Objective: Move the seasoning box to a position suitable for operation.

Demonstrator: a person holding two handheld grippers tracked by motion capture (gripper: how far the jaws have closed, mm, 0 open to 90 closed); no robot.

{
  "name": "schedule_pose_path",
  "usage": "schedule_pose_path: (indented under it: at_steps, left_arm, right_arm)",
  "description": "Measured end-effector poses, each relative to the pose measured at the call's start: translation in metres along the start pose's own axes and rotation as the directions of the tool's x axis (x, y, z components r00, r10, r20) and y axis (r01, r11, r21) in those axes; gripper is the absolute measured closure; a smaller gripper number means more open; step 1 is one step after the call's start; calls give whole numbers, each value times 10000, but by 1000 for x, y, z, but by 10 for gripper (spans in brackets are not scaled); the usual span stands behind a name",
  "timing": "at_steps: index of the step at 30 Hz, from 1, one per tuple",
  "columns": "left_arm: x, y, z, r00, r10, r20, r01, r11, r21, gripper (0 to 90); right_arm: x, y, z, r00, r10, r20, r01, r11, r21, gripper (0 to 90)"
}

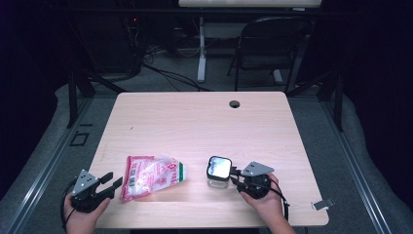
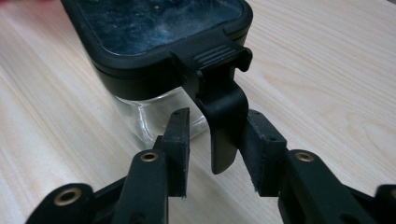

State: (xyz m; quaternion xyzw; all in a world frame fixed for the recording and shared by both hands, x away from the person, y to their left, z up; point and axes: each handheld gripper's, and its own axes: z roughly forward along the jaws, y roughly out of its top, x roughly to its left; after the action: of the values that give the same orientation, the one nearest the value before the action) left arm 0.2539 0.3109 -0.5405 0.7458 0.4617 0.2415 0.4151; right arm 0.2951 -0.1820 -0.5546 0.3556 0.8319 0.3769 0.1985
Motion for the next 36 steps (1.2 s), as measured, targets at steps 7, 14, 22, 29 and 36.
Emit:
schedule_pose_path:
  at_steps: [7, 14, 22, 29, 36]
  left_arm:
    - [0, -1, -3, 10000, -10, 58, 10, 10000, -71, 578]
    - [-1, -2, -3, 10000, 35, 85, -35, 10000, -42, 579]
    - [-5, -2, -2, 9997, 168, 166, -167, 9998, -68, 577]
    - [-13, 2, 1, 9980, 501, 374, -499, 9987, -77, 581]
    - [-21, 8, -1, 9942, 819, 697, -809, 9966, -165, 598]
  right_arm:
    - [-3, 2, 3, 9999, 123, 37, -123, 9999, -8, 736]
    - [-2, 2, 2, 9996, -282, 93, 282, 9996, 42, 745]
    - [0, 1, -1, 9972, -667, -334, 670, 9977, 83, 746]
    - [9, 2, -4, 9880, -1128, -1056, 1127, 9936, -68, 748]
    - [14, 2, -2, 9776, -1635, -1328, 1652, 9863, 14, 748]
